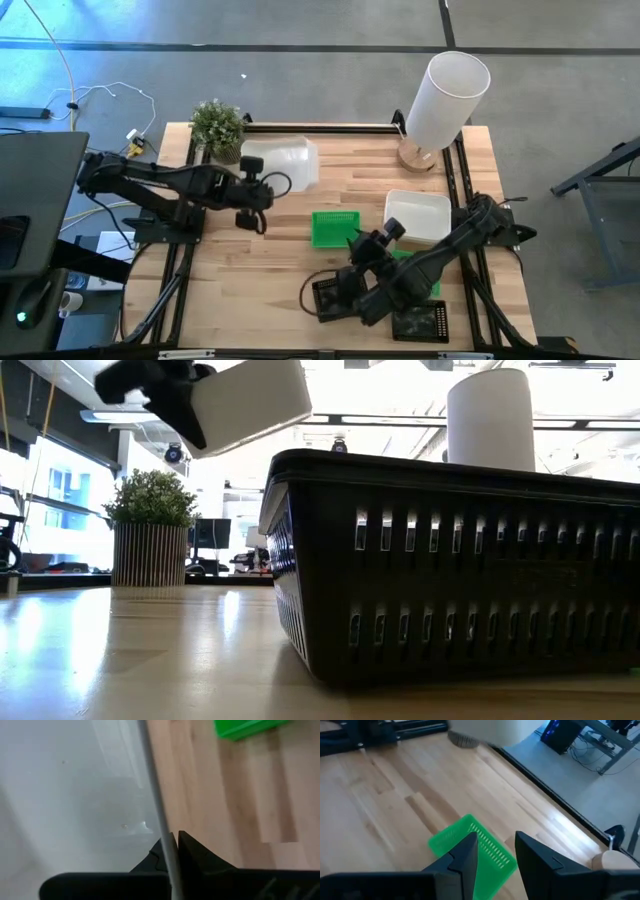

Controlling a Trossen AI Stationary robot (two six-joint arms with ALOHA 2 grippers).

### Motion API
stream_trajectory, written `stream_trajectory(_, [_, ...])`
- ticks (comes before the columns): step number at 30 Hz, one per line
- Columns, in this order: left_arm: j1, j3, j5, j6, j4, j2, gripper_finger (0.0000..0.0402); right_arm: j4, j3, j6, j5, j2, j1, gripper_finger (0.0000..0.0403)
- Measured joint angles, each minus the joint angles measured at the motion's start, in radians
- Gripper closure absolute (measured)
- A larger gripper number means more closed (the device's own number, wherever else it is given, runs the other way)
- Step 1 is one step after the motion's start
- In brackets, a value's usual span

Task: Stack baskets by color
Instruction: Stack the top white bin on the white bins

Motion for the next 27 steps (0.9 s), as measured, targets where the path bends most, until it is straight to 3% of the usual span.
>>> stream_trajectory(9, [-0.139,0.000,0.012,-0.147,-0.028,0.000,0.0401,0.011,0.000,-0.065,-0.006,-0.021,-0.088,0.0286])
stream_trajectory(15, [-0.204,0.000,-0.039,-0.303,-0.075,0.010,0.0401,0.017,0.000,-0.119,-0.024,-0.021,-0.143,0.0282])
stream_trajectory(27, [-0.238,0.001,-0.114,-0.410,-0.111,0.036,0.0401,0.126,0.000,-0.257,-0.088,-0.021,-0.241,0.0213])
